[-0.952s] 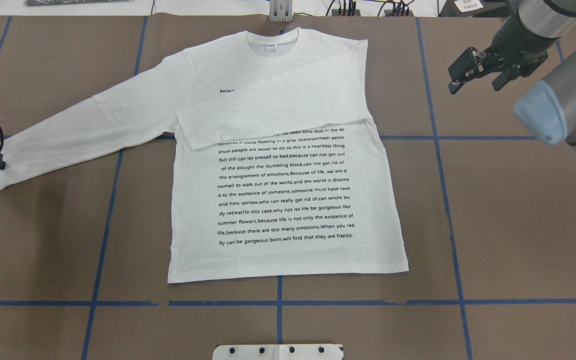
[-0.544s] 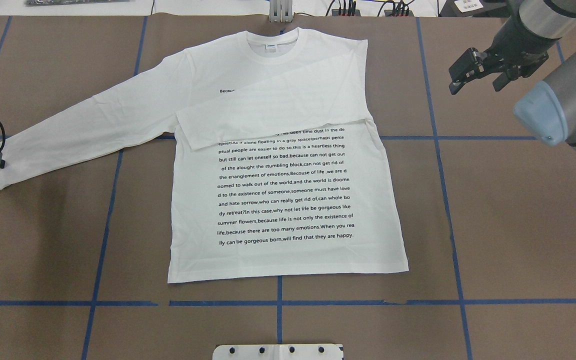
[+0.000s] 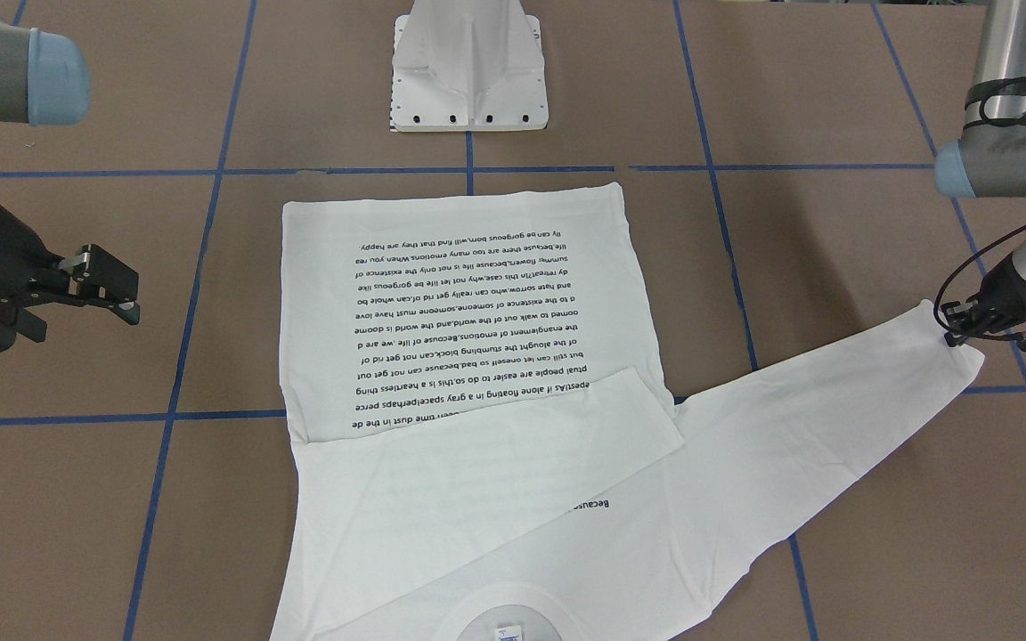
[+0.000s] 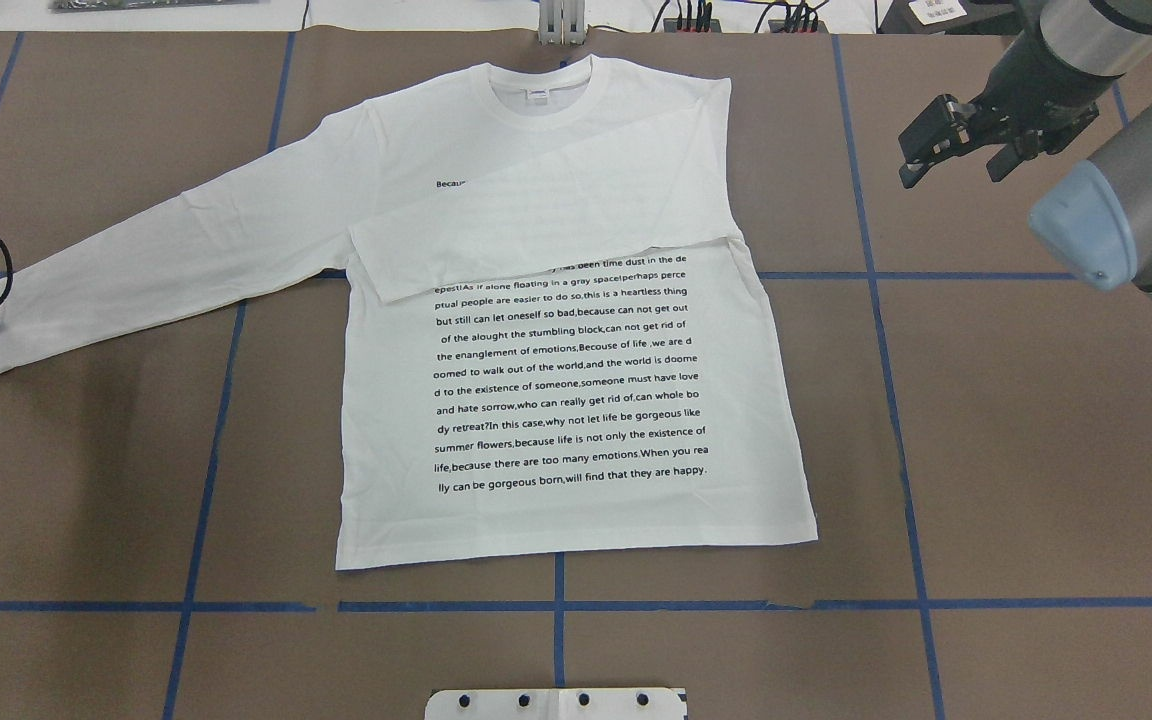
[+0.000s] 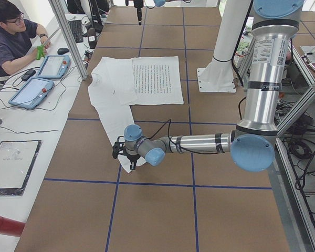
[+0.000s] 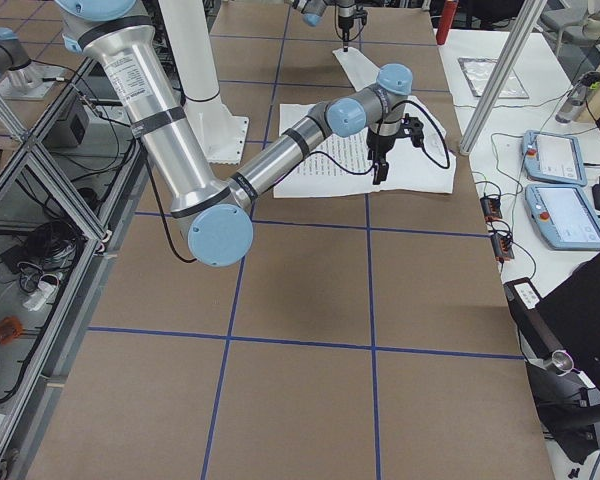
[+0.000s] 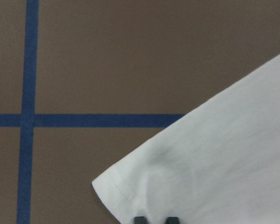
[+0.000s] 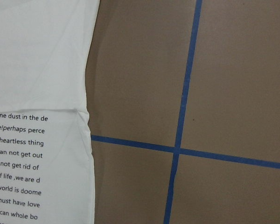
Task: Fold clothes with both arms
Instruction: 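Release the sleeve on the shirt and withdraw the right gripper outward, then grasp the cuff of the sleeve nearest the left gripper and lift it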
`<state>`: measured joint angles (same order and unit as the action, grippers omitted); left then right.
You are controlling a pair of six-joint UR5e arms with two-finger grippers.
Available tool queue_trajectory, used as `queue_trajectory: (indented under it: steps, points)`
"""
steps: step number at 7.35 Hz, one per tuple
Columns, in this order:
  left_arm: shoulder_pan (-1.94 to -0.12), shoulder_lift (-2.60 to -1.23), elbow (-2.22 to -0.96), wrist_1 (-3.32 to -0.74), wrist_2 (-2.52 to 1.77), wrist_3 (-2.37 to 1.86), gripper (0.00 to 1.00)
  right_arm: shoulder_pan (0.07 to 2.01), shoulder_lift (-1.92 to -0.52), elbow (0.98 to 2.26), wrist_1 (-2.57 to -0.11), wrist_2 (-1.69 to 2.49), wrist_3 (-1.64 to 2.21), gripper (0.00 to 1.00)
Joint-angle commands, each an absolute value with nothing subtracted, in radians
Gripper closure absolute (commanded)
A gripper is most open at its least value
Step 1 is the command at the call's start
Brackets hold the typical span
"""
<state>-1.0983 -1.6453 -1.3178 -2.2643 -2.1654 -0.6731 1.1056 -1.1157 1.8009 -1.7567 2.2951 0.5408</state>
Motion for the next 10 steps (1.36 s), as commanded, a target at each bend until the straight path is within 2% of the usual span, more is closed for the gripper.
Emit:
queue_trajectory:
  steps: [1, 3, 4, 7, 10]
  points:
    - [-1.098, -1.647, -1.333, -2.26, -2.175, -0.67, 1.0, 1.115, -1.124, 1.801, -1.758, 2.296, 0.54, 0.0]
    - [-1.104, -1.655, -1.374, -2.249, -2.195, -0.672, 1.0, 1.132, -1.156, 1.81, -1.758, 2.295, 0.538, 0.0]
    - [-1.123, -1.71, -1.374, -2.2, -2.236, -0.672, 1.0, 1.14, -1.176, 1.813, -1.758, 2.29, 0.534, 0.0]
    - [-1.156, -1.946, -1.413, -1.951, -2.287, -0.689, 1.0, 1.178, -1.283, 1.818, -1.758, 2.28, 0.473, 0.0]
    - [-1.149, -2.155, -1.508, -1.739, -2.295, -0.896, 1.0, 1.206, -1.458, 1.87, -1.743, 2.278, 0.362, 0.0]
